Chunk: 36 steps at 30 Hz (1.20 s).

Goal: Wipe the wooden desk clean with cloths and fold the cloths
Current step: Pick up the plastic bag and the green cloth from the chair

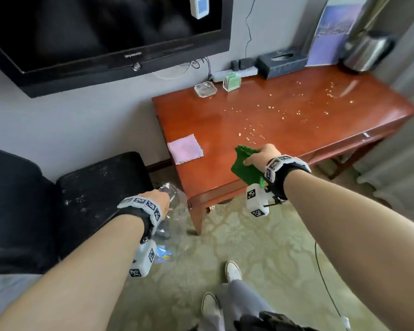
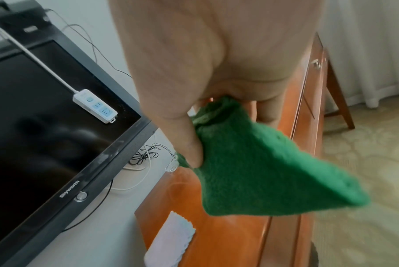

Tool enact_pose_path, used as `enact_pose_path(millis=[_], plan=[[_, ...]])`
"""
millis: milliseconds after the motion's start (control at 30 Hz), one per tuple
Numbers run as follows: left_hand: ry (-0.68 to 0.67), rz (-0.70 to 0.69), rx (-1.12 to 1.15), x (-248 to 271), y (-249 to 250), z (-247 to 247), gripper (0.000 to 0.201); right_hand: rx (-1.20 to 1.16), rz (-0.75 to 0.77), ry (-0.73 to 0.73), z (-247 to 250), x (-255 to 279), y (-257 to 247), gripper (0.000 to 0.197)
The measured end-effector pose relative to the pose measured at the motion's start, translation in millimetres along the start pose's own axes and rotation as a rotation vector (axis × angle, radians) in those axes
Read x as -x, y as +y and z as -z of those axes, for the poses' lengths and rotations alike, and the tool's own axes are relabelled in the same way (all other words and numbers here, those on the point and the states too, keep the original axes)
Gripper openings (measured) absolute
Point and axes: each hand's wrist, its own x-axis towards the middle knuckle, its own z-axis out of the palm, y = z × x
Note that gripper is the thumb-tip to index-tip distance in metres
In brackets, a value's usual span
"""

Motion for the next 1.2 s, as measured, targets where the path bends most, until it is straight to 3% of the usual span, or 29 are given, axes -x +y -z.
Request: enact_pose_path(millis=[233,567,700,767,900,1200], plan=[[-0.075,-0.131,-0.081,-11.0,97.6,10.5,0.025,0.204,0.046,0.071,61.5,13.3,70.2,0.023],[-0.072,-0.210,-0.157,-32.8,294.8,43.4,0.021,0.263,0.092,0.058,182.7,-33.4,190.2,0.035],[-0.002,-0.246,-0.174,-43.9,381.6,70.6,0.021,0.237,0.108,0.060,244.5,-56.3,232.6,0.015],[0.006,-0.269,-0.173,-49.5,421.2,85.0,0.022,0.214,0.098,0.072,270.5,-67.1,253.4,0.015],[0.029,-0.325,-0.213,-61.7,485.5,114.1,0.022,0.154,0.073,0.076,310.6,-85.7,293.2,0.033],[0.104,-0.458,-0.263,-116.9,610.6,195.6,0.025,0.163,-0.024,0.150,385.9,-167.0,362.1,0.025]])
